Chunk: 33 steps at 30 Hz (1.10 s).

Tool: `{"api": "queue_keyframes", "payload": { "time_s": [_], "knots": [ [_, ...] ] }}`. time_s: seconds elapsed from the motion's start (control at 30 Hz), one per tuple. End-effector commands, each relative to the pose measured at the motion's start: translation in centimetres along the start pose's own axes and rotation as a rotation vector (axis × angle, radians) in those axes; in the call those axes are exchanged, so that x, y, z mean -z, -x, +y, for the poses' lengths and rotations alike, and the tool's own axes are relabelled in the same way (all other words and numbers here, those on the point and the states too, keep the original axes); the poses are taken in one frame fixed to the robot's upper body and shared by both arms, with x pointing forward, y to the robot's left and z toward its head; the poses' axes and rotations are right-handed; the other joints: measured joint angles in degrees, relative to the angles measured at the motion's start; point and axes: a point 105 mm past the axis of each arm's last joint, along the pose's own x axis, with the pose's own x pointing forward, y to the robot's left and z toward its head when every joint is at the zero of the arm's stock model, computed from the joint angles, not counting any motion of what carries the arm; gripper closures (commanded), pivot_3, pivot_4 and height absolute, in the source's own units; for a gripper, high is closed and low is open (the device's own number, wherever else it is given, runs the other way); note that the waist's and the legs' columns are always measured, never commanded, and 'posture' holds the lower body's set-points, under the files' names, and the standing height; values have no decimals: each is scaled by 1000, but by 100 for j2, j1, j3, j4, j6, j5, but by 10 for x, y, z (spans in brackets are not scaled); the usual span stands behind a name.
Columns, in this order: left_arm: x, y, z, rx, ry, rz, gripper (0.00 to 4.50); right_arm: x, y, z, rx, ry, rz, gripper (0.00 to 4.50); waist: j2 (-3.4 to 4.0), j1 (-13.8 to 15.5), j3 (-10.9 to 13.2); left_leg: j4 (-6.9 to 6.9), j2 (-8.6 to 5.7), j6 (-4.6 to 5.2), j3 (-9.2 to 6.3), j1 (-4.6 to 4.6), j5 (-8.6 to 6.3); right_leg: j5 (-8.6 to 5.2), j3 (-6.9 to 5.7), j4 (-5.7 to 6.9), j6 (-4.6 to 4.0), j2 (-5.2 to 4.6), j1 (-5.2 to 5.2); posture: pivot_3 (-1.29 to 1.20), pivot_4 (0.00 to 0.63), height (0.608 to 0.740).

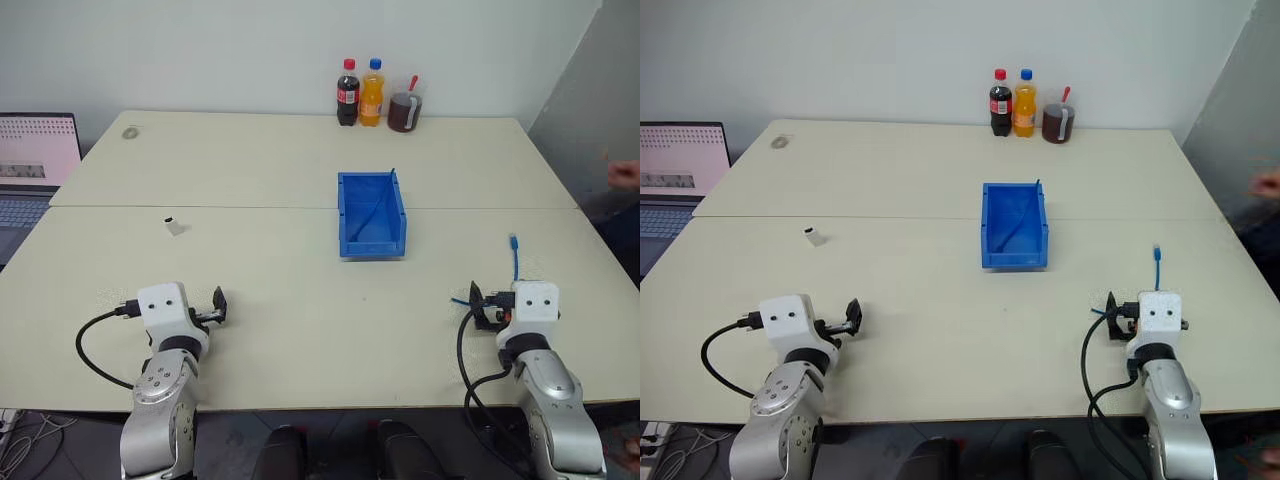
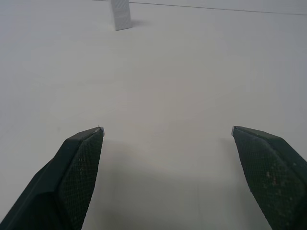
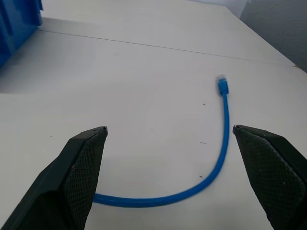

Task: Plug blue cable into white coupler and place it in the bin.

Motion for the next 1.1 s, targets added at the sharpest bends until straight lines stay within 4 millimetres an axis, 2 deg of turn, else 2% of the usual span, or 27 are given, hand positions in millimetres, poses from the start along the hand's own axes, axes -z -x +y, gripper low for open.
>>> {"api": "queue_keyframes", "payload": {
  "time_s": [0.03, 0.53, 0.73, 0.87, 1.1],
  "knots": [
    [-6, 2, -1, 3, -14, -22, 0, -12, 2, -7, 26, -12, -43, 38, 0, -1, 0, 0, 0, 0, 0, 0, 0, 0, 0, 0, 0, 0, 0, 0, 150, 740],
    [-11, 0, -2, 8, -26, -44, 0, -10, 0, -4, 26, -33, -38, 38, 0, -1, -1, 0, 0, 0, 1, 0, 0, 0, 0, 0, 0, 0, 0, 0, 150, 740],
    [-13, -2, -12, 54, -25, -50, 0, -10, -1, -5, 28, -31, -37, 38, 0, 0, -1, 0, 0, 0, 0, 0, 0, 0, -1, 0, 0, 0, 0, 0, 150, 740],
    [-28, -7, -34, 198, -112, -107, 0, -10, -2, -5, 26, -21, -38, 38, 0, 1, 0, 0, 0, 0, 0, 0, 0, 0, -1, 0, 0, 0, 0, 0, 150, 740],
    [-76, -10, -103, 680, -279, -235, 0, -17, -12, -13, 17, 12, -51, 38, 1, 6, -1, 1, -3, 0, 3, 0, 0, 1, -2, 0, 0, 1, 1, 0, 150, 740]
  ]
}}
